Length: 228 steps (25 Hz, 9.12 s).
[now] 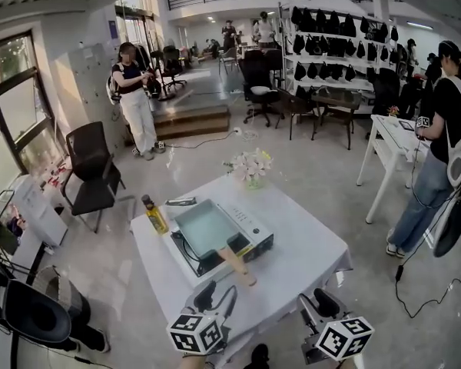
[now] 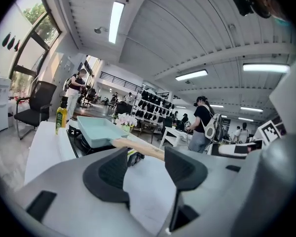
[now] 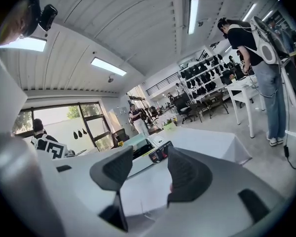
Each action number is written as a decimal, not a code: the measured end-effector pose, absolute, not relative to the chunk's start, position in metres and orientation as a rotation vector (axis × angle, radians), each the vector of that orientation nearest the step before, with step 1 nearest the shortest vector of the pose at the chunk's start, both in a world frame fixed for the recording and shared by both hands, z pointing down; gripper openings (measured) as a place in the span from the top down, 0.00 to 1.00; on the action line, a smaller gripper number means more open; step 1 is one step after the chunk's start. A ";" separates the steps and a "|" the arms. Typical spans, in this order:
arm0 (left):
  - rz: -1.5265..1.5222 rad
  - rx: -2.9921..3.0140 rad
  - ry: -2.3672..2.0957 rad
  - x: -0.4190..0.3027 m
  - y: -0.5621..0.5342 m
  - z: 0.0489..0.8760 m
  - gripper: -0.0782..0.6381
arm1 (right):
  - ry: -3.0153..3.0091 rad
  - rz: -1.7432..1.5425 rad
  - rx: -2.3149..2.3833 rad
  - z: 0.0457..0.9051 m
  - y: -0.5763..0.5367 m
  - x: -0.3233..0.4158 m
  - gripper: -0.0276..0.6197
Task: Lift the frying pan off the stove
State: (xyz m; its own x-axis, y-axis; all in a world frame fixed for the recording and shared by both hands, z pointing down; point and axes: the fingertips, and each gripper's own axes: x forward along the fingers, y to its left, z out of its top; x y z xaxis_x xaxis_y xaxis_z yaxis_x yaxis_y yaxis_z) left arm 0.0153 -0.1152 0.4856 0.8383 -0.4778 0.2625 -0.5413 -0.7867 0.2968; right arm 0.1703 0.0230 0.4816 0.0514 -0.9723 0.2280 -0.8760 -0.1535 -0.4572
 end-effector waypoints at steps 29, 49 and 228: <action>0.102 2.340 -1.106 0.007 -0.236 0.503 0.59 | 2.380 -0.988 -1.528 0.483 -0.201 0.153 0.64; -0.095 1.964 -1.171 0.019 -0.226 0.517 0.59 | 2.652 -1.172 -1.082 0.498 -0.206 0.128 0.64; -0.232 2.046 -0.471 0.120 -0.230 0.396 0.69 | 2.723 -1.363 -0.506 0.409 -0.173 0.075 0.72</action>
